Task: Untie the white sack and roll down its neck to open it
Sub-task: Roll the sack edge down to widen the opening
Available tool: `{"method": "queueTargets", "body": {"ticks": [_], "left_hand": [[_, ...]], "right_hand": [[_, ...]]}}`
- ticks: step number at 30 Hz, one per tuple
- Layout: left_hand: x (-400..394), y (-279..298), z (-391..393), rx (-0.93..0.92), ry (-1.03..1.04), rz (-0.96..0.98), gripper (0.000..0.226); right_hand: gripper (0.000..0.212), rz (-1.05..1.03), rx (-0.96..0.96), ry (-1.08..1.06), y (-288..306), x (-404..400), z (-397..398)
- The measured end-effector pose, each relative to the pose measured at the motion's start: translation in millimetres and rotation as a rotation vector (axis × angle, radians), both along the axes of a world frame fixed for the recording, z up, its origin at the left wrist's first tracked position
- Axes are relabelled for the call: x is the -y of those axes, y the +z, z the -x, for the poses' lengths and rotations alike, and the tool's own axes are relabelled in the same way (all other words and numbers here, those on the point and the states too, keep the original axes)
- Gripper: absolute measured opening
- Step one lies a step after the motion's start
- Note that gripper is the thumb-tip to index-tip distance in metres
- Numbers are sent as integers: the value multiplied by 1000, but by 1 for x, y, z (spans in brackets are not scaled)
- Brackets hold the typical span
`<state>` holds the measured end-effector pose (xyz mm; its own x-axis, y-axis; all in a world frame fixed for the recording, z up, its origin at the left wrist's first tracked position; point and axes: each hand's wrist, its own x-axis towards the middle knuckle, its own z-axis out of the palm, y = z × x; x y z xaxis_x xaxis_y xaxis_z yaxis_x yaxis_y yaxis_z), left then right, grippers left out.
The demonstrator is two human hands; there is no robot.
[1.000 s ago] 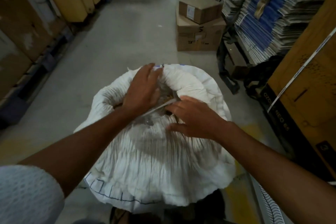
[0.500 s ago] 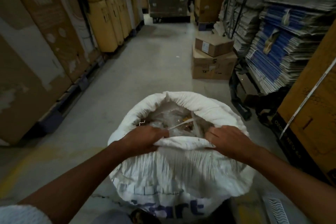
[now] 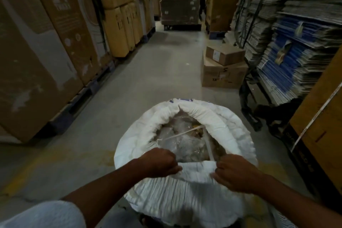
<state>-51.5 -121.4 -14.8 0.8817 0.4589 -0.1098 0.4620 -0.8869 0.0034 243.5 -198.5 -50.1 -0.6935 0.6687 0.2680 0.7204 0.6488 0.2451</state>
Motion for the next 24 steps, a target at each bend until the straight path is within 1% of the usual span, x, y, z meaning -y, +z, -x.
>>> {"method": "queueTargets", "body": {"ticks": [1,2,4,5,7,8,9,10,12,14,16,18,20,24], "left_hand": [[-5,1,-3,33,7,-28,49],[-13,-2,-4,101,44,-43,48],[-29,-10,-7,283,172,-45,48],[-36,-13,-12,378,237,-54,49],[-46,-14,-29,553,352,-75,52],[-52,-15,-36,585,410,-95,56],[-57,-17,-40,567,468,-127,61],[-63,-21,-39,504,524,-166,67],[-76,-35,-27,336,624,-205,85],[-89,-52,-9,229,693,-200,102],[-102,-67,6,184,702,-148,117],[-110,-81,16,155,669,-82,128],[-116,-95,21,132,642,-50,134],[-116,-113,16,137,624,-18,137]], "right_hand": [[55,-38,-28,-78,4,-9,6],[49,-57,-77,-169,11,-18,12],[36,-92,-222,-313,26,-34,24],[33,-116,-303,-357,29,-42,31],[36,-143,-440,-434,29,-58,47],[40,-142,-481,-477,27,-67,54],[45,-125,-503,-519,22,-75,58],[52,-84,-502,-563,16,-83,57],[71,32,-436,-650,1,-94,44],[90,100,-353,-721,-21,-99,19],[99,143,-310,-759,-41,-98,-1],[103,193,-309,-779,-60,-96,-12],[103,258,-328,-802,-73,-98,-15],[102,308,-327,-814,-86,-105,-13]]}}
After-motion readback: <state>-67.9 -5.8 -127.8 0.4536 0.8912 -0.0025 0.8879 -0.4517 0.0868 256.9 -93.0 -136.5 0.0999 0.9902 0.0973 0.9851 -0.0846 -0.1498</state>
